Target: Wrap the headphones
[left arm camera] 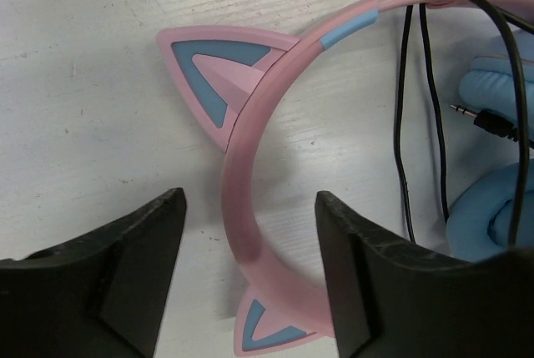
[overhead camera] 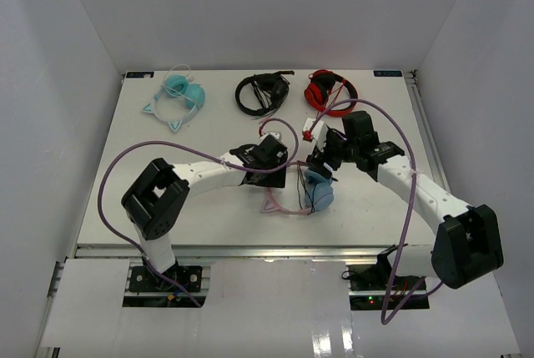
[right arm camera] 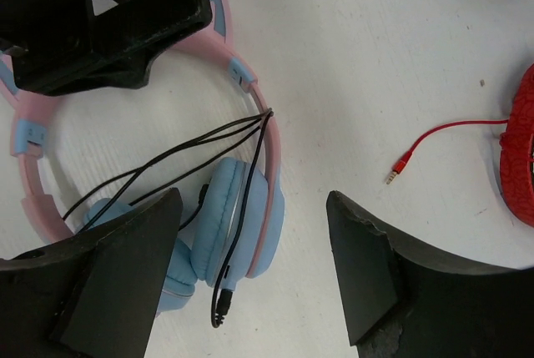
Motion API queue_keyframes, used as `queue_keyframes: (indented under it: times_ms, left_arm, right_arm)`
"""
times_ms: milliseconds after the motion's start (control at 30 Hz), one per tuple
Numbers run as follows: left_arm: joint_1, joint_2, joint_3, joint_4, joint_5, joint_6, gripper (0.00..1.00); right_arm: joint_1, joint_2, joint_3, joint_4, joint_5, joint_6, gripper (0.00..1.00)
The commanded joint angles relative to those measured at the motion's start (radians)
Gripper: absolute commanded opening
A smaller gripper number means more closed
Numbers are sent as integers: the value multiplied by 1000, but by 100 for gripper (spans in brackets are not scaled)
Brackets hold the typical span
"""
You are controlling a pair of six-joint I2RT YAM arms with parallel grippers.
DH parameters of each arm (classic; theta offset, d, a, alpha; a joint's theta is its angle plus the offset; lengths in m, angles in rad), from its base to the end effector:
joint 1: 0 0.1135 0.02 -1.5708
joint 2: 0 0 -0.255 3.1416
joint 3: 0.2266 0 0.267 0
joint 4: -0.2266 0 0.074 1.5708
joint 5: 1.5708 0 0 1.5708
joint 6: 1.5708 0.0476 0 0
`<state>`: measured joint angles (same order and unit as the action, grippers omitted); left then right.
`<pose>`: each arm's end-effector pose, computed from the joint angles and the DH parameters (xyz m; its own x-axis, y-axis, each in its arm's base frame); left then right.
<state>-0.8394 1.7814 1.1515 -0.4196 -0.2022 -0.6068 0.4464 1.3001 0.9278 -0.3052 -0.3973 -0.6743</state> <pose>0.2602 -0.2757 0.1535 -0.8535 0.1146 -0.5084 0.2138 0.9667 -0.1409 0.2697 0.1495 0.2465 -0.0234 -0.6494 -0.7601 -0.8764 0.3791 -0.2970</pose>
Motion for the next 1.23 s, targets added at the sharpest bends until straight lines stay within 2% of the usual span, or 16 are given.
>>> queue_keyframes:
  times_ms: [0, 133, 200, 300, 400, 567, 900, 1200]
  left_arm:
    - [5, -109, 11, -2, 25, 34, 79]
    - [10, -168, 8, 13, 64, 70, 86]
    - [8, -210, 0, 25, 91, 89, 98]
    - [8, -293, -29, 45, 128, 124, 98]
    - [10, -369, -76, 66, 146, 168, 98]
    - [10, -565, -189, 96, 148, 269, 98]
    - [13, -902, -489, 177, 74, 378, 98]
    - [14, -957, -530, 191, 37, 399, 98]
  right_arm:
    - [-67, -51, 82, -69, -149, 42, 77]
    - [-157, -82, 91, -124, -182, 56, 78]
    - [-209, -108, 66, -137, -195, 58, 80]
    - [-286, -154, 22, -154, -223, 59, 84]
    - [-350, -205, -12, -169, -243, 70, 93]
    - [-425, -289, -48, -164, -220, 155, 90]
    - [-434, -362, -98, -96, 14, 419, 90]
    - [-435, -445, -182, 0, 208, 486, 90]
